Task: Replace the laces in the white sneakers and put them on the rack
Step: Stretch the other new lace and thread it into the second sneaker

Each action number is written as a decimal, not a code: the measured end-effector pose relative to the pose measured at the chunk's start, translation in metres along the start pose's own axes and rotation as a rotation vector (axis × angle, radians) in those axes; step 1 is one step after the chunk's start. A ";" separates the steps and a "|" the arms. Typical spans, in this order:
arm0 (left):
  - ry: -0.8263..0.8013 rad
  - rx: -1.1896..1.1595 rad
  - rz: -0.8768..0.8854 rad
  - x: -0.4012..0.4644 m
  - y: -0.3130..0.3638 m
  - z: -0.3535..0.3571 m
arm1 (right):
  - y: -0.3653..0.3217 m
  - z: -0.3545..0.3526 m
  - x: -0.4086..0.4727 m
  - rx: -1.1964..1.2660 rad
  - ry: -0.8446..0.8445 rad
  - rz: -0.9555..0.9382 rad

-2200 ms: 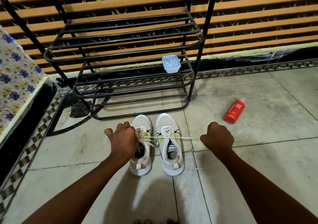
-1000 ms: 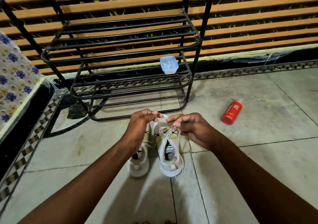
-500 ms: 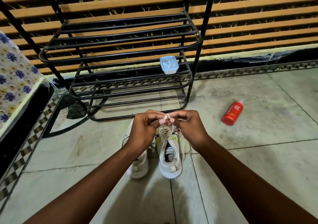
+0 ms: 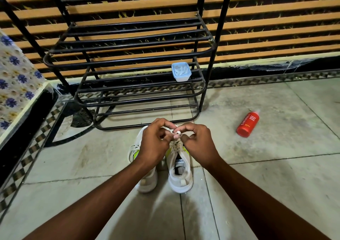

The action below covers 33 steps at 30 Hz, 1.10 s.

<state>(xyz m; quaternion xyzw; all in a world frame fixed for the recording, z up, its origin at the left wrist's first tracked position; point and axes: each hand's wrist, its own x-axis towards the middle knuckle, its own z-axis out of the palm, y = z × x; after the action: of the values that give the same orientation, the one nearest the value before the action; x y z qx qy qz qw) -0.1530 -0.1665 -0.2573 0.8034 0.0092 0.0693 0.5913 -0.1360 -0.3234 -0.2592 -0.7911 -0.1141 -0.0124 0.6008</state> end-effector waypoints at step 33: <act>0.099 0.474 0.460 0.013 -0.008 -0.035 | 0.019 -0.056 0.022 -0.215 0.033 -0.018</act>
<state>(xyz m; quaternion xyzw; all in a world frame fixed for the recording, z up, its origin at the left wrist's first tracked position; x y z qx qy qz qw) -0.1435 -0.1298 -0.2539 0.8953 -0.1279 0.2361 0.3556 -0.1048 -0.3779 -0.2578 -0.8497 -0.1090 -0.0431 0.5140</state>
